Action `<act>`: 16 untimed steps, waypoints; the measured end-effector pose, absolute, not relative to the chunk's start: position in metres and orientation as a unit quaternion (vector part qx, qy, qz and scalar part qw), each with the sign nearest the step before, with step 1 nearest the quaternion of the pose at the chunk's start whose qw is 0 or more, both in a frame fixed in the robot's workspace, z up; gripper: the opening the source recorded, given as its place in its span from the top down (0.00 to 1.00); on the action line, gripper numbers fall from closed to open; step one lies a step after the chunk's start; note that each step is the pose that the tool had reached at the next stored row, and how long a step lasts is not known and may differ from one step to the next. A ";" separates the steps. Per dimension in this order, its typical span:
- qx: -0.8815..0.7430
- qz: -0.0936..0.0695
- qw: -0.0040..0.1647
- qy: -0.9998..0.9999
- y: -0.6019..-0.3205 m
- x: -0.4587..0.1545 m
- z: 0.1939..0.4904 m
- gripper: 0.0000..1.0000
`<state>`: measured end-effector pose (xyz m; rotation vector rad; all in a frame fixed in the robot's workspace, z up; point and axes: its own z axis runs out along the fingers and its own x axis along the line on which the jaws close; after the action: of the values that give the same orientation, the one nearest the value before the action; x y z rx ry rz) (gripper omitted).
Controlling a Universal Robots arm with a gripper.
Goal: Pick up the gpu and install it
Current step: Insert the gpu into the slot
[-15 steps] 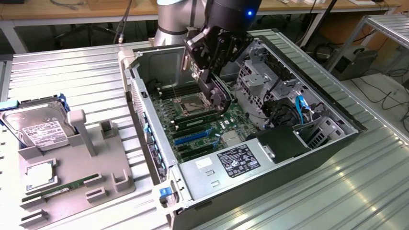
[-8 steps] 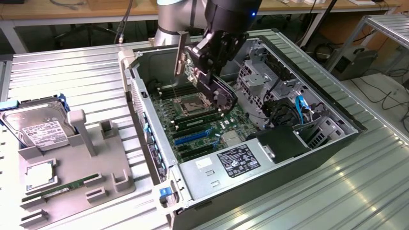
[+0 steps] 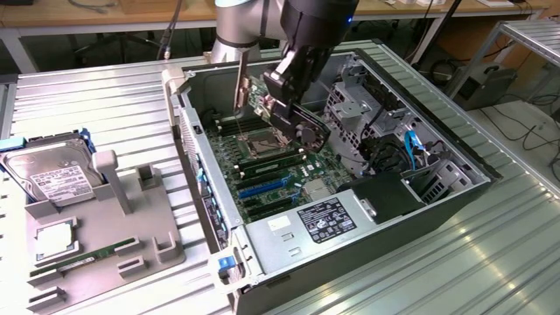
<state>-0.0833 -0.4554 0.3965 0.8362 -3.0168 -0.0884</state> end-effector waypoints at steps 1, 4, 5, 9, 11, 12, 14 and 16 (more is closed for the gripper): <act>0.276 -0.028 0.004 -0.961 -0.455 -0.083 0.396 0.74; 0.303 -0.027 0.004 -0.953 -0.455 -0.083 0.395 0.74; 0.312 -0.027 0.004 -0.950 -0.455 -0.083 0.395 0.74; 0.348 -0.027 0.003 -0.937 -0.455 -0.083 0.394 0.74; 0.364 -0.027 0.004 -0.931 -0.455 -0.083 0.393 0.74; 0.373 -0.026 0.004 -0.927 -0.455 -0.083 0.393 0.74; 0.390 -0.026 0.004 -0.920 -0.455 -0.083 0.392 0.74; 0.407 -0.026 0.004 -0.913 -0.455 -0.083 0.391 0.74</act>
<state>-0.0833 -0.4554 0.3912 1.2743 -2.8617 -0.0815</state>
